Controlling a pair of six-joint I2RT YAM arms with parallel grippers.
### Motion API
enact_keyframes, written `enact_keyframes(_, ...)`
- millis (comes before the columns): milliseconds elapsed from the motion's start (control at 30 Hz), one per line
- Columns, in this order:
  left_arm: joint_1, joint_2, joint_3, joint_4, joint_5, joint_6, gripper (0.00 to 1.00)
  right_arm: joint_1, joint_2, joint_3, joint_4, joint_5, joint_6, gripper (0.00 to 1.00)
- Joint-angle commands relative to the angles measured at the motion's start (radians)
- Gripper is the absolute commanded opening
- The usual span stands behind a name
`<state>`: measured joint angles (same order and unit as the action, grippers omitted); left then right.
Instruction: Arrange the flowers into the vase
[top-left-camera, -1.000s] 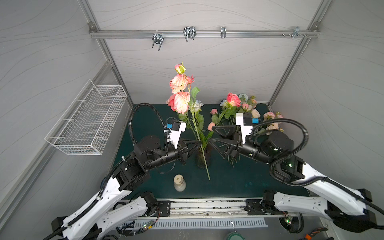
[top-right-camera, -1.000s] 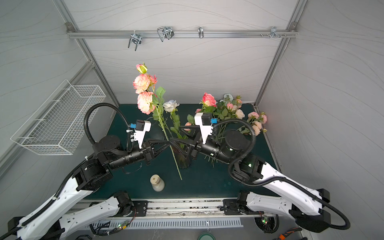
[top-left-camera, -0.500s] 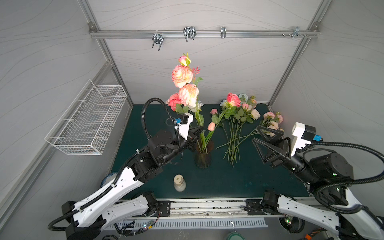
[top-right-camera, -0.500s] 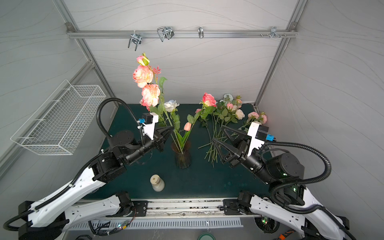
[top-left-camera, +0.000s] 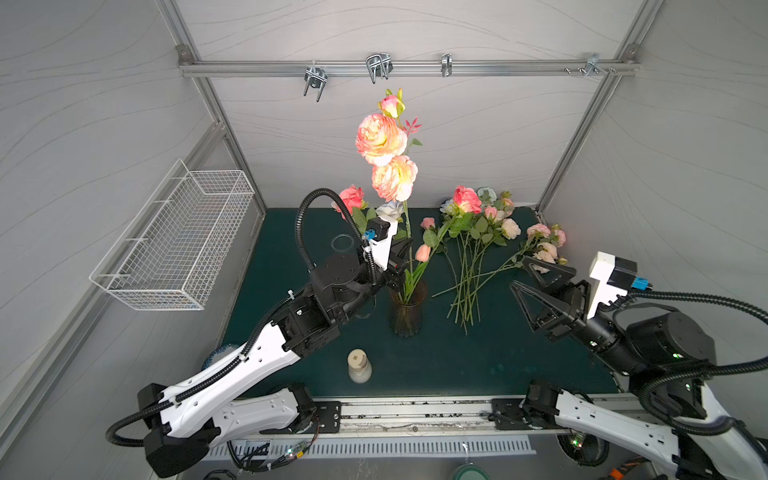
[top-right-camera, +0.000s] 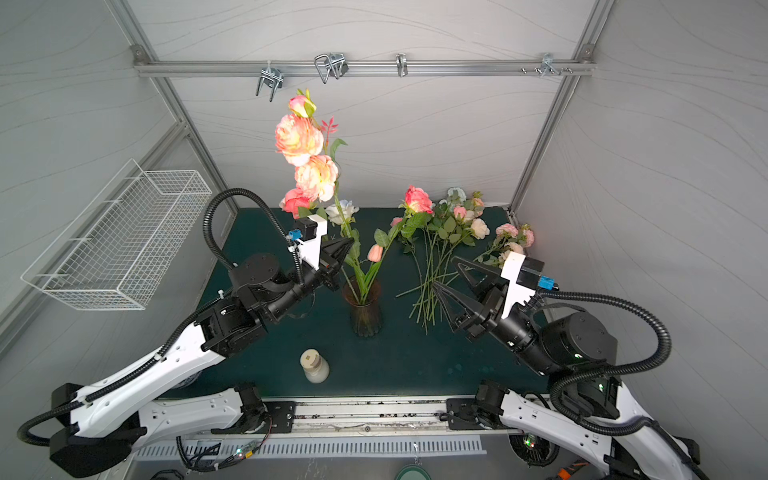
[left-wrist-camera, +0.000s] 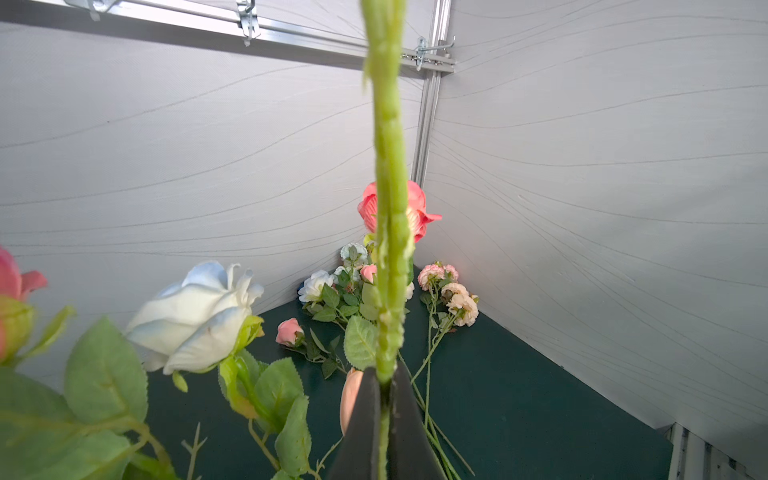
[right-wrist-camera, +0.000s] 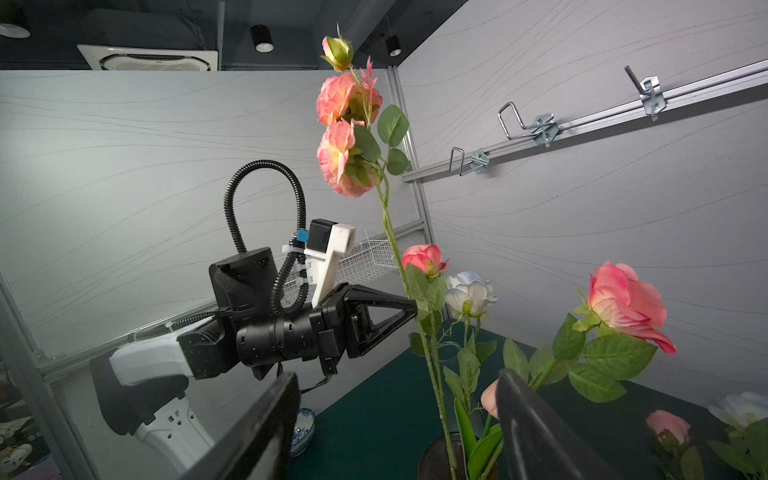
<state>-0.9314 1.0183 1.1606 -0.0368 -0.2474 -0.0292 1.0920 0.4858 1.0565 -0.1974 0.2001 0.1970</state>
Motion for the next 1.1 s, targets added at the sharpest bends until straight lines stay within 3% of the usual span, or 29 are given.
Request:
enact_keyframes(0, -0.001, 0.005, 0.068, 0.003, 0.015, 0.014, 0.0, -0.004, -0.015, -0.015, 0.0, 0.018, -0.022, 0.76)
enact_keyframes(367, -0.001, -0.003, -0.114, 0.064, -0.015, -0.034, 0.0, -0.004, -0.026, -0.027, -0.007, 0.037, -0.01, 0.76)
enact_keyframes(700, -0.001, -0.035, -0.249, 0.019, -0.041, -0.165, 0.0, -0.004, -0.01, -0.05, 0.009, 0.059, -0.006, 0.77)
enact_keyframes(833, -0.003, -0.049, -0.252, -0.056, -0.047, -0.228, 0.43, -0.004, 0.018, -0.06, 0.001, 0.067, -0.001, 0.77)
enact_keyframes(867, -0.003, -0.061, -0.259, -0.065, -0.049, -0.242, 0.49, -0.004, 0.026, -0.064, -0.001, 0.071, 0.004, 0.77)
enact_keyframes(967, -0.008, -0.1, -0.267, -0.085, -0.039, -0.266, 0.6, -0.006, 0.046, -0.081, -0.005, 0.091, 0.018, 0.78)
enact_keyframes(1067, -0.01, -0.143, -0.251, -0.117, -0.021, -0.287, 0.62, -0.012, 0.064, -0.09, -0.016, 0.119, 0.036, 0.79)
